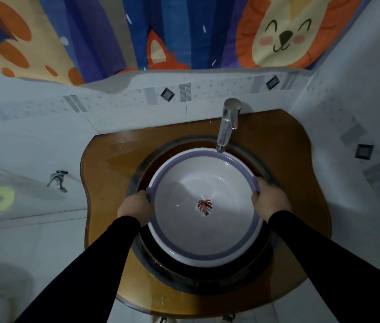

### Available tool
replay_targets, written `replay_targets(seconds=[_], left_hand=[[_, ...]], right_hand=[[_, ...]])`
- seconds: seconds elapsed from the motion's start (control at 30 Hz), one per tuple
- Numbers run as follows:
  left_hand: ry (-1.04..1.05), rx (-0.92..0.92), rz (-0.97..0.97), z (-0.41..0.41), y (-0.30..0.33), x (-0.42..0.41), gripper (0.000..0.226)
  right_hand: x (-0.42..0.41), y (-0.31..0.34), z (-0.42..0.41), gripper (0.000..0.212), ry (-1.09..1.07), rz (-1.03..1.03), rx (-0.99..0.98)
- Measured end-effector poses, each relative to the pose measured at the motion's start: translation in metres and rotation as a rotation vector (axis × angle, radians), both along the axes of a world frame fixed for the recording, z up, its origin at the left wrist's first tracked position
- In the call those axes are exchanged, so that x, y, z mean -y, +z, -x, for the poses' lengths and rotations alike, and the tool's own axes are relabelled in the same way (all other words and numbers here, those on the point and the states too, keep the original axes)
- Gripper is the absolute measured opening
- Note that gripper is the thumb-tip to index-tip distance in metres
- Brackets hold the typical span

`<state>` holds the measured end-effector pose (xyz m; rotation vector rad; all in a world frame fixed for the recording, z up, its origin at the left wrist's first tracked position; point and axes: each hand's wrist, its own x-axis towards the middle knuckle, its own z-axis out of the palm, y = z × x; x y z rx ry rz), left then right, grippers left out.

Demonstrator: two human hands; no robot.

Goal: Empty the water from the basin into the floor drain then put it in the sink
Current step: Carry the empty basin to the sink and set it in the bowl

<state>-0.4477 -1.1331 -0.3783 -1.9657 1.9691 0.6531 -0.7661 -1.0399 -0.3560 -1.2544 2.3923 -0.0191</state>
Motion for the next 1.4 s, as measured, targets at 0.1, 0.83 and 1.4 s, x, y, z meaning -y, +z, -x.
replay_targets(seconds=[0.1,0.83,1.4], left_hand=[[-0.016,0.002,-0.012,-0.001,0.001,0.002,0.015],[-0.002,-0.039,0.055,-0.003,0.004,0.0,0.019],[0.019,-0.053,0.103,0.0,0.005,-0.009,0.026]], right_hand=[[0.001,0.0,-0.004,0.046,-0.005,-0.032,-0.033],[-0.002,0.01,-0.003,0.038,-0.024,0.001,0.014],[-0.004,0.006,0.007,0.04,0.03,0.034,0.064]])
